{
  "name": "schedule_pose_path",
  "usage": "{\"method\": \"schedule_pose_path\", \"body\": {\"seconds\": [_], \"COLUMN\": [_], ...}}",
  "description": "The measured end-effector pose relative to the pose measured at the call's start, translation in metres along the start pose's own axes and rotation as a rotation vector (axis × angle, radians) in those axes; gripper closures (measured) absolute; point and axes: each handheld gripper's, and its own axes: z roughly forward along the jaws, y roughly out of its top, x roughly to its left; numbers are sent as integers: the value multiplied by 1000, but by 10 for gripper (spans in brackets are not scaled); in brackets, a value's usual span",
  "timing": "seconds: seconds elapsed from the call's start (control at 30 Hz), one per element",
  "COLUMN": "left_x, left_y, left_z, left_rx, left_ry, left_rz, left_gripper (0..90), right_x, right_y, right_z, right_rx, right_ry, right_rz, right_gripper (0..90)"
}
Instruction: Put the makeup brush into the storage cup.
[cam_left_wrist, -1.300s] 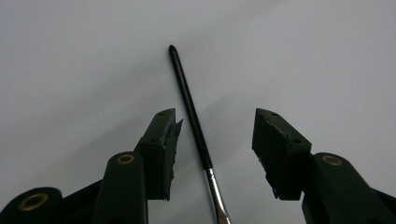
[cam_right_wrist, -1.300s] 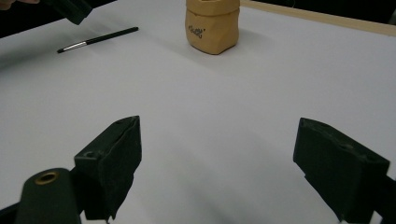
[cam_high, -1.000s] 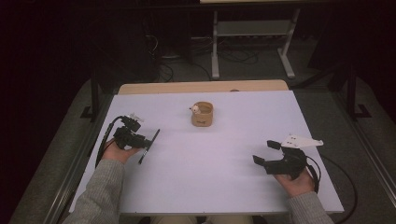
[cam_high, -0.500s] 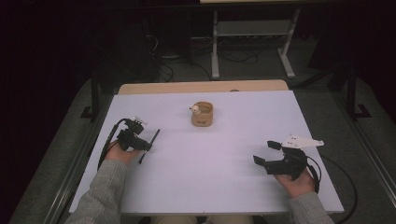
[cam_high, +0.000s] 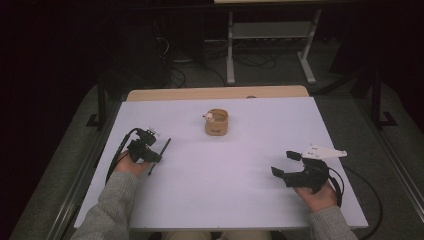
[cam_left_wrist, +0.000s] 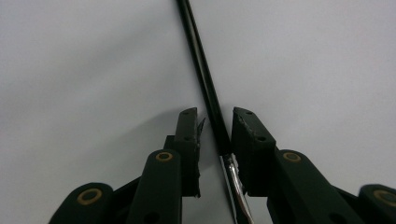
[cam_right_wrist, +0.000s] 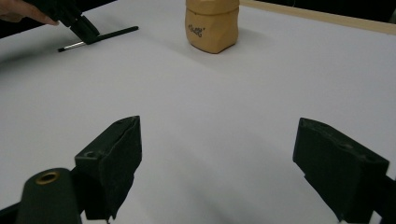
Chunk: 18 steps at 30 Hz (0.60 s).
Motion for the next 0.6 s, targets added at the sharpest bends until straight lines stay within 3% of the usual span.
{"method": "schedule_pose_path", "body": {"seconds": [0.17, 0.37, 0.6], "left_x": [-3, -1, 0], "left_y": [1, 1, 1], "left_z": [1, 1, 1], "left_rx": [4, 0, 2], "left_ry": [14, 10, 3], "left_rz": [12, -3, 1], "left_gripper": [780, 833, 841], "right_x": [-1, -2, -2], "right_y": [0, -1, -1], "right_z": [0, 0, -2], "right_rx": [4, 8, 4], "right_ry": [-6, -10, -10], "right_rz": [0, -7, -9], "right_gripper": [144, 145, 146]}}
